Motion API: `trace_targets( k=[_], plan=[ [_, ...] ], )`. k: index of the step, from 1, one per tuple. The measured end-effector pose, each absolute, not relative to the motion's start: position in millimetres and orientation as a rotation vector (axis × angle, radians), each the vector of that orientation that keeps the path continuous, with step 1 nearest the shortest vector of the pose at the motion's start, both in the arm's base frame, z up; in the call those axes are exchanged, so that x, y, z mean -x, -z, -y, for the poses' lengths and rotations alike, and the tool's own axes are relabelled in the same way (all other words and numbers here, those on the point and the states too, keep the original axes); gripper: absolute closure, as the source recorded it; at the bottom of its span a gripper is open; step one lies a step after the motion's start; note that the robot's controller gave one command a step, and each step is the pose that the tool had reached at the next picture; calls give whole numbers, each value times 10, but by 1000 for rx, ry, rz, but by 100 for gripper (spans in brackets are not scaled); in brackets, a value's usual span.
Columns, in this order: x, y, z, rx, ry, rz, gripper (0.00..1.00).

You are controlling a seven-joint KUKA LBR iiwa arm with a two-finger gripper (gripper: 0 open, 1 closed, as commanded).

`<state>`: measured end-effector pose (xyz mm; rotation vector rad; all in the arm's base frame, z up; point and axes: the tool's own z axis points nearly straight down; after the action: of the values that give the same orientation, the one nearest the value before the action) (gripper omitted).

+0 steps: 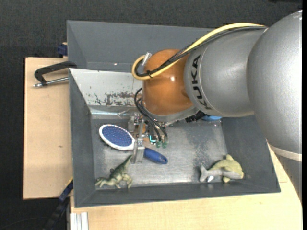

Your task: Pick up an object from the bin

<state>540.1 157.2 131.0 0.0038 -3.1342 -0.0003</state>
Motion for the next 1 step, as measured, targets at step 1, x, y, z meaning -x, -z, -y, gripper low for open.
trace_targets(
  k=[1],
  plan=[
    [-5260,-730,-1632,158,0,3137,0]
  ],
)
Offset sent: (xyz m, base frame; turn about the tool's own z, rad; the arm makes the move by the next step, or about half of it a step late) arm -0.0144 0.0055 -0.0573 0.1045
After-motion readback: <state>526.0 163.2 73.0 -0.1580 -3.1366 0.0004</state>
